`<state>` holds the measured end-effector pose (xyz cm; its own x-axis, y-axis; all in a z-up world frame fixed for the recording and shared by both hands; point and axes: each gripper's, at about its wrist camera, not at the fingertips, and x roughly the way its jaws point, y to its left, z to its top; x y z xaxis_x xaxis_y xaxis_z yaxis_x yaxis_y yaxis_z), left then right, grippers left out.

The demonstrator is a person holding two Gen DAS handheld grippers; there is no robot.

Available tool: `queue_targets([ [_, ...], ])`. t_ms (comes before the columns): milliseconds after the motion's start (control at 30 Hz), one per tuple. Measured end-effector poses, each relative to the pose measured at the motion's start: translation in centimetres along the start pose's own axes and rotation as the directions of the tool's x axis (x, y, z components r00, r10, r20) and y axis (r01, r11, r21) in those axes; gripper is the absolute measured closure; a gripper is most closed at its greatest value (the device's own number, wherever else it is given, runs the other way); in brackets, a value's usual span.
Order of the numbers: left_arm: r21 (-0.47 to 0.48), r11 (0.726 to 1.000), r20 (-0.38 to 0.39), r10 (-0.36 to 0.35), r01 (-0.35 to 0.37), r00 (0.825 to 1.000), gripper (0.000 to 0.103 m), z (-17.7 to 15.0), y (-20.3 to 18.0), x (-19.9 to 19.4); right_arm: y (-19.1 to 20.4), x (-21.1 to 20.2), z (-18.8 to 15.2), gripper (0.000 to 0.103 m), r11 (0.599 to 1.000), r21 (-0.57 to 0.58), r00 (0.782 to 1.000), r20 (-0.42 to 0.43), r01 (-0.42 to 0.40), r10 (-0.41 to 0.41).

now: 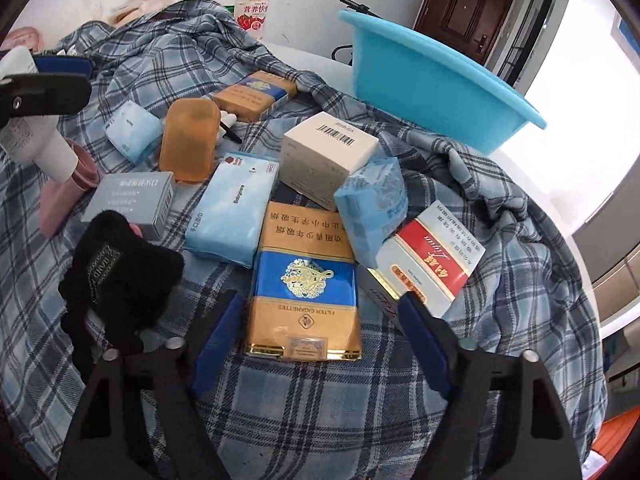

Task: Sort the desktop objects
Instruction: 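Close the right tool on the gold-blue cigarette pack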

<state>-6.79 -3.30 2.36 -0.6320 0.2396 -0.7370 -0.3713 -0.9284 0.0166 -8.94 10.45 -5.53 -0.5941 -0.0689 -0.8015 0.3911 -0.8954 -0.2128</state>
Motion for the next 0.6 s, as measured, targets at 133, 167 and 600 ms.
queue_targets([
  [133,0.012,1.0,0.0,-0.009,0.009,1.0,0.062,0.1,-0.4,0.1,0.1,-0.6,-0.3,0.056,1.0,-0.007,1.0,-0.008,-0.007,0.007],
  [167,0.015,1.0,0.0,-0.011,0.011,1.0,0.062,0.2,-0.5,0.1,-0.1,-0.9,-0.4,0.057,1.0,0.007,0.999,-0.013,-0.031,0.031],
  [600,0.025,0.999,-0.009,-0.026,0.026,1.0,0.062,0.3,-1.4,0.7,-1.6,-3.2,-4.2,0.044,0.964,0.11,0.968,-0.044,-0.24,0.246],
])
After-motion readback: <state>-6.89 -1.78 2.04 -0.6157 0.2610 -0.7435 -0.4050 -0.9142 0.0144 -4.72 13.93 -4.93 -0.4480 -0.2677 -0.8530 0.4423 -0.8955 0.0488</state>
